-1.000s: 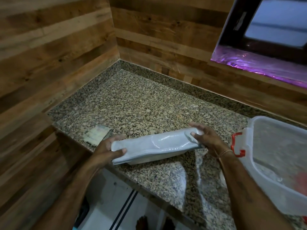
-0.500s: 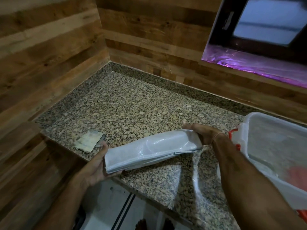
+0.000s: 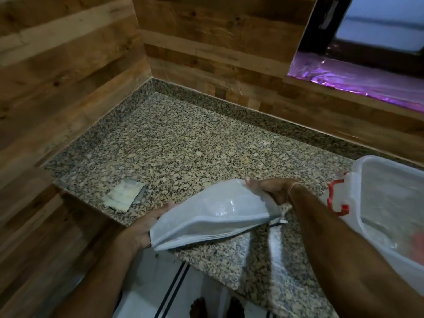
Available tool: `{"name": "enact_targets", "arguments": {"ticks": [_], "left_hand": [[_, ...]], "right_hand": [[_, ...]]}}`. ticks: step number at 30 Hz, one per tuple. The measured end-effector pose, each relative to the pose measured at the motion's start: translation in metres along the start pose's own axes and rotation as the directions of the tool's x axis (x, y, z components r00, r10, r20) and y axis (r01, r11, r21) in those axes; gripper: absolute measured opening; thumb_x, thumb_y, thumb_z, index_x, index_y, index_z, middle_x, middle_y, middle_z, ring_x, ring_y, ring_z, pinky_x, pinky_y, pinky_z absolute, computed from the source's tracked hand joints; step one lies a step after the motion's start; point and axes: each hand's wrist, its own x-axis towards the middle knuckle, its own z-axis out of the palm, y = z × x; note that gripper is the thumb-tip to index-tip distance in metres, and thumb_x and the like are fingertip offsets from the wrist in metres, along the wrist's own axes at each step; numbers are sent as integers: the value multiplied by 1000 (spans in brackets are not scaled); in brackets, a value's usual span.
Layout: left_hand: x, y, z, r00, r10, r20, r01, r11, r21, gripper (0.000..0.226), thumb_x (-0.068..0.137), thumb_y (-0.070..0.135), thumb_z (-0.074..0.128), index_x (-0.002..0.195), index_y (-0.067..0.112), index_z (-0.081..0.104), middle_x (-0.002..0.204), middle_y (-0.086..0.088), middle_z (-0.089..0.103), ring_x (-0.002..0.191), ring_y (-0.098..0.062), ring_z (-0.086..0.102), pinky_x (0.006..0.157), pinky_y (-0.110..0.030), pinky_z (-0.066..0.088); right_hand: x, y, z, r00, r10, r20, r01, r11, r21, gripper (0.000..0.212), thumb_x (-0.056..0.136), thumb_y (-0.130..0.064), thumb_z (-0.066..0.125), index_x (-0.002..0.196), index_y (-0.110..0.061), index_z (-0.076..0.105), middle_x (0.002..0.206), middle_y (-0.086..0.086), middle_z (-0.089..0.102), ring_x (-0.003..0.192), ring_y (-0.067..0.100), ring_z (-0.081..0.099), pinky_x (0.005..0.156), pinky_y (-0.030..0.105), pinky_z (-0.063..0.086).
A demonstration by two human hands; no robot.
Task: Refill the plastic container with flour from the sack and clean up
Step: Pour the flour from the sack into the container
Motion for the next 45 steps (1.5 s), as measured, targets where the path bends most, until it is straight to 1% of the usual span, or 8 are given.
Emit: {"name": "enact_targets", "arguments": {"ticks": [5, 10, 14, 26, 30, 33, 42, 45], "left_hand": [[2, -1, 12, 991, -61, -122, 72, 994, 83, 35, 98, 22, 60, 79, 1, 81, 78, -18, 78, 56, -26, 74, 45, -30, 57], [3, -11, 16, 981, -41, -188, 58, 995, 86, 23, 104, 12, 56, 122, 15, 70, 121, -14, 72, 88, -29, 67, 56, -34, 63], [-2, -7, 12, 958, 46, -284, -18, 995, 101, 22, 102, 13, 59, 108, 23, 77, 118, -11, 73, 98, -34, 68, 64, -40, 62], [-62, 117, 89, 956, 292, -28, -281, 937, 208, 33, 108, 5, 40, 136, 9, 57, 113, -17, 66, 86, -29, 60, 46, -31, 59], [-84, 150, 167, 922, 357, 153, -384, 895, 226, 41, 108, 1, 39, 147, 2, 50, 149, -24, 51, 103, -31, 56, 59, -30, 59], [-98, 150, 234, 880, 437, 187, -469, 862, 191, 24, 104, -1, 50, 123, 1, 65, 150, -25, 51, 81, -22, 66, 58, -26, 59], [-95, 77, 408, 711, 695, 107, -699, 682, 215, 13, 96, 9, 68, 105, 10, 77, 112, -10, 77, 85, -23, 72, 76, -38, 62], [-84, 39, 437, 622, 778, 86, -771, 591, 236, 15, 97, 17, 69, 86, 21, 78, 94, 3, 80, 68, -10, 72, 63, -30, 60]], "right_hand": [[16, -5, 10, 991, -3, -132, -20, 985, -172, 73, 94, -59, 65, 133, 3, 65, 129, 24, 71, 114, 38, 69, 107, 58, 53], [13, 12, 13, 959, -29, -283, 13, 998, -55, 51, 95, -30, 75, 127, 7, 65, 118, 23, 73, 110, 43, 68, 106, 63, 51], [6, 23, 17, 946, -31, -323, 41, 999, 25, 52, 97, -18, 73, 135, 12, 55, 134, 30, 65, 125, 49, 61, 107, 66, 48], [-134, -57, -23, 862, -210, -461, 206, 977, -60, 58, 95, -37, 74, 134, 2, 59, 133, 24, 65, 126, 43, 62, 110, 57, 48], [-216, -64, -60, 777, -295, -556, 297, 951, -89, 29, 101, -36, 65, 87, -10, 61, 69, 7, 63, 50, 20, 56, 50, 25, 43], [-274, -49, -94, 699, -318, -641, 362, 930, -67, 27, 104, -28, 62, 84, -10, 60, 53, -1, 67, 37, 11, 61, 35, 21, 47], [-357, 73, -201, 604, -387, -697, 608, 789, 89, 17, 105, -16, 57, 111, -2, 65, 99, 14, 69, 85, 27, 64, 108, 52, 48], [-351, 117, -224, 519, -445, -729, 687, 725, 46, 21, 102, -14, 63, 115, 2, 67, 110, 19, 65, 94, 32, 60, 107, 54, 45]]}}
